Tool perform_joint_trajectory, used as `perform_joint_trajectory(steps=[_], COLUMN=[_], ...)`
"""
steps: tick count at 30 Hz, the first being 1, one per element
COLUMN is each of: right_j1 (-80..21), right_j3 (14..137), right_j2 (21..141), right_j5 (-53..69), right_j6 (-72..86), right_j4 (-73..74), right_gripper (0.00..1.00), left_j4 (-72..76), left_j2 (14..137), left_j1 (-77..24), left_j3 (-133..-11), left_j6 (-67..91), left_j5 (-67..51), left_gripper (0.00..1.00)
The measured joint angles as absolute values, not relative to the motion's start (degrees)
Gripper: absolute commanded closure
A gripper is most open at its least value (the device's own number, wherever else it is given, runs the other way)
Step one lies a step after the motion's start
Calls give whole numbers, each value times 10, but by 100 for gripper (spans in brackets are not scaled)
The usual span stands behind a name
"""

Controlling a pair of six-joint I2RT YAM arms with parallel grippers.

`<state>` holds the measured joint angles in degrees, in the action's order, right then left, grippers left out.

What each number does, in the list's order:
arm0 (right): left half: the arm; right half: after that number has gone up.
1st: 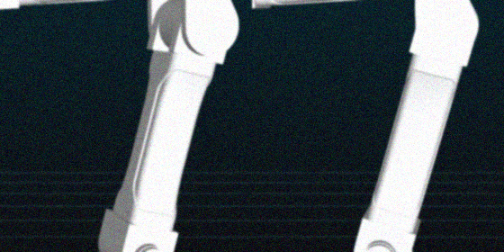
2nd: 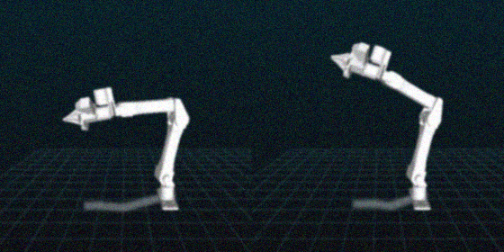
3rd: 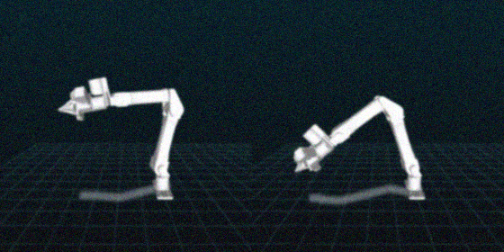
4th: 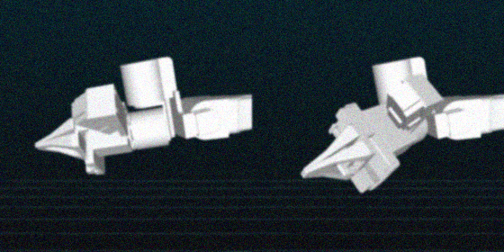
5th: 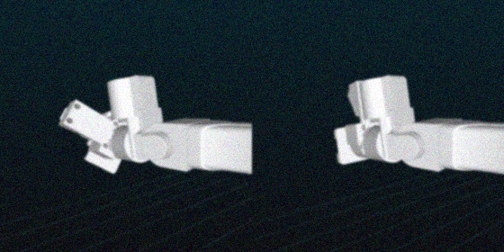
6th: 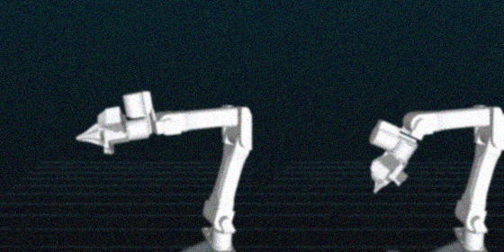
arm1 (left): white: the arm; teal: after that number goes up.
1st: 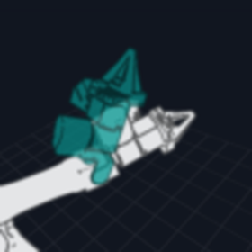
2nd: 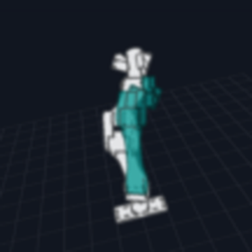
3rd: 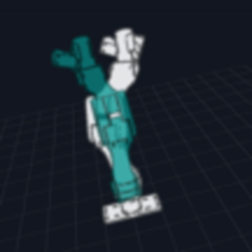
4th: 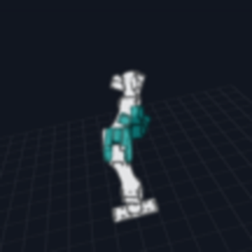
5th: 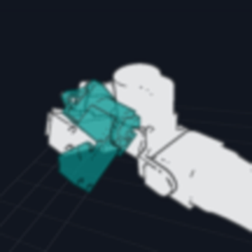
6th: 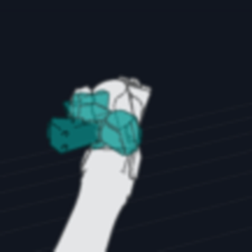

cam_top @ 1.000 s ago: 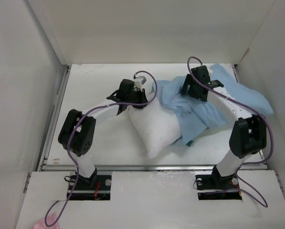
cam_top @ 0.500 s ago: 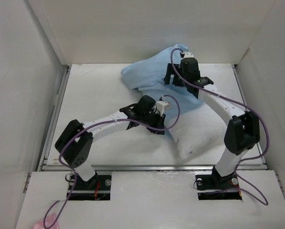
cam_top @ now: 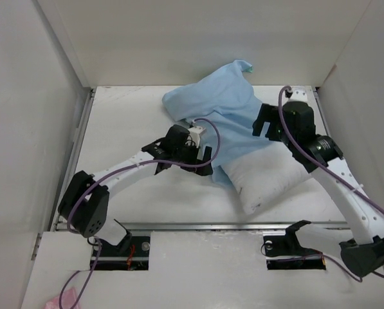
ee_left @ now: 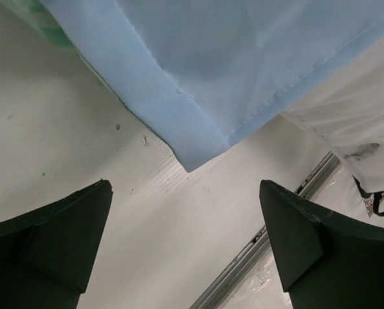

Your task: Put the pillow into the pillowcase

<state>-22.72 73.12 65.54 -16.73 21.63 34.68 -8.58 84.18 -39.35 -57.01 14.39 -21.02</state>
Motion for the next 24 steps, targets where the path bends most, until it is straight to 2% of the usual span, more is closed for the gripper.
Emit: perform_joint_trajectory(steps=[8, 10, 11, 12, 14, 15, 22, 24], right_j1=[-374, -389, -389, -389, -391, -393, -427, -438], right_j3=[686, 676, 667, 656, 631, 618, 535, 536], right_j2=[612, 611, 611, 612, 617, 621, 676, 716], right_j5=[-132, -134, -138, -142, -154, -158, -200, -236], right_j6=[234, 250, 259, 270, 291, 300, 317, 320], right_j4=[467, 483, 487, 492, 499, 500, 425, 389], right_gripper=[0, 0, 0, 0, 0, 0, 0, 38], left_j4=[-43, -31, -25, -18, -7, -1, 39, 42], left_j2=[931, 953, 961, 969, 979, 983, 987, 982], left_j1=[-394, -394, -394, -394, -394, -394, -399, -404], left_j3=[-565, -572, -577, -584, -593, -599, -608, -608], left_j6=[149, 149, 149, 148, 152, 158, 175, 177], left_j5=[-230, -239, -241, -241, -237, -234, -218, -216], left_gripper=[1, 13, 26, 61, 91, 100, 100, 100])
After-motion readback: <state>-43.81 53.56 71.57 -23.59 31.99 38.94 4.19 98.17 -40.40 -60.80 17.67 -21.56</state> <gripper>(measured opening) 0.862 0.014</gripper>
